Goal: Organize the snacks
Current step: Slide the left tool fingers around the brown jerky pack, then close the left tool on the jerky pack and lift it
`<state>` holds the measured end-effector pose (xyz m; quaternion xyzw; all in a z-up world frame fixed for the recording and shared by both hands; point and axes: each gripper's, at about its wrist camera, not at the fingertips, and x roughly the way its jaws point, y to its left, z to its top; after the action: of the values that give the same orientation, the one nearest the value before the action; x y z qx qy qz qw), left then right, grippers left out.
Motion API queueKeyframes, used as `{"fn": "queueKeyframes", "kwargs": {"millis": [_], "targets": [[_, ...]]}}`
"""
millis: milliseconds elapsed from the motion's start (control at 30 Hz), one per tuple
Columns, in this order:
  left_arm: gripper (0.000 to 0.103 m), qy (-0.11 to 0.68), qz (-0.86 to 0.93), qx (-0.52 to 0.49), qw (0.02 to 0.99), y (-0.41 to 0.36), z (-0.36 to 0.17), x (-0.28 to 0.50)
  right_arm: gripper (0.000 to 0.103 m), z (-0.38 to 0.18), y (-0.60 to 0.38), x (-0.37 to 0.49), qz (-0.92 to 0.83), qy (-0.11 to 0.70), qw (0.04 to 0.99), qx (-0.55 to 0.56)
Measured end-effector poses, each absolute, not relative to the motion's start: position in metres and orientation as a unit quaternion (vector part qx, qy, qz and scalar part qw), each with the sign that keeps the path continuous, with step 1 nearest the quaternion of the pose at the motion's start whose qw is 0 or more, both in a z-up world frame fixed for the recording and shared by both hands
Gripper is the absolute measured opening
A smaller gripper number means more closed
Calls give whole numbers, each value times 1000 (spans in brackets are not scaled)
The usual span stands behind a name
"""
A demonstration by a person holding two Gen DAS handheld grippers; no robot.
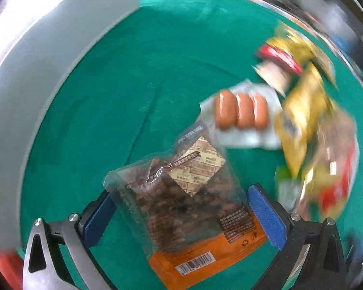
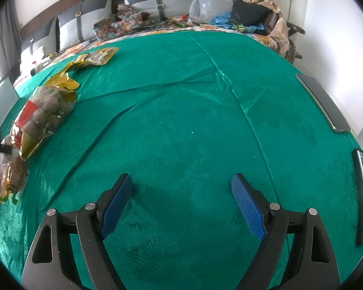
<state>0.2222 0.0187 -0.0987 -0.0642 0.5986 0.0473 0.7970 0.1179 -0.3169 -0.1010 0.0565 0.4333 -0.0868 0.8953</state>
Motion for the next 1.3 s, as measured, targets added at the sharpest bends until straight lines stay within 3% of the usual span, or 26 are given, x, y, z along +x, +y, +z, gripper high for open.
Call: {"fn": "queueKeyframes", "kwargs": {"millis": [233,600,900,1300], "targets": [[103,603,-71,17,795,36,-100,196,87,-101,-316,119,-88,434,895,54],[103,587,-74,-166,789,107,-91,202,87,-101,-316,120,-88,434,895,54],[103,550,70,-49,831,43,-97,202,87,-101,-316,120,-88,434,895,55],[103,523,-32,14,852,63,-98,169,87,-102,-316,120,-88,434,895,55]]}}
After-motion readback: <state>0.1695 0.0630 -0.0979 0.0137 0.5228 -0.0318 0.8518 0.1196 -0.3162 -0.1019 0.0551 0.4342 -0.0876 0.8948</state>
